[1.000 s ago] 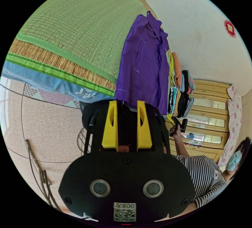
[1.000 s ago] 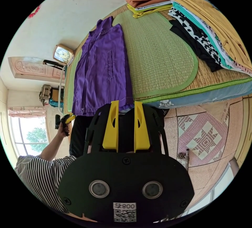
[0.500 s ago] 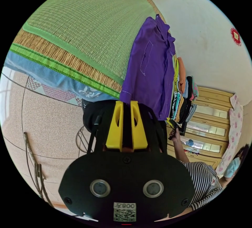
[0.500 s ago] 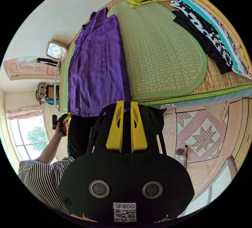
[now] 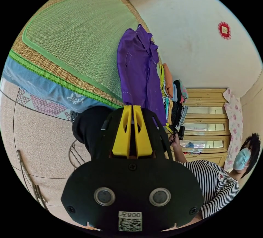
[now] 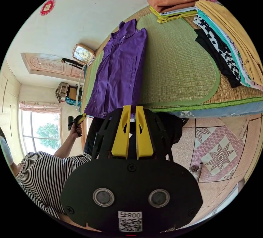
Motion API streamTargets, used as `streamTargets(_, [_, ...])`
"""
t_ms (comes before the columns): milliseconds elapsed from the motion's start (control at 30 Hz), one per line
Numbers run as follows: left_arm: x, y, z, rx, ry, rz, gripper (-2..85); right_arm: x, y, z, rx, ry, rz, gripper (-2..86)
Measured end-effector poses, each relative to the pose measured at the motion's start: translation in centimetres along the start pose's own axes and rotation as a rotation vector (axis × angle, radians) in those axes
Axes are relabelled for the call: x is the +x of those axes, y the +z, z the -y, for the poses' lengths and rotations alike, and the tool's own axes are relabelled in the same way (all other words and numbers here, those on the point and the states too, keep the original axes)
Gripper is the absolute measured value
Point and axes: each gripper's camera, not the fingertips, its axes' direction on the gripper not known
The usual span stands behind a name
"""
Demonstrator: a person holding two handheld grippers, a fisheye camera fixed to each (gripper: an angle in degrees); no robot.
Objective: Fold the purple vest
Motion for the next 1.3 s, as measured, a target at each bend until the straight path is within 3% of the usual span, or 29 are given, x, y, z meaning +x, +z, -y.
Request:
streamTargets(833, [5.9, -6.4, -11.1, 0.035, 0.202, -0.195, 0.5, -3.0, -8.7, -15.2, 0.124, -0.191, 0.205, 2.1])
streamTargets(1300, [10.4, -6.7, -7.6, 0.074, 0.244, -0.261, 0.5, -3.6, -10.1, -17.3, 0.178, -0.247, 0.248, 1.9])
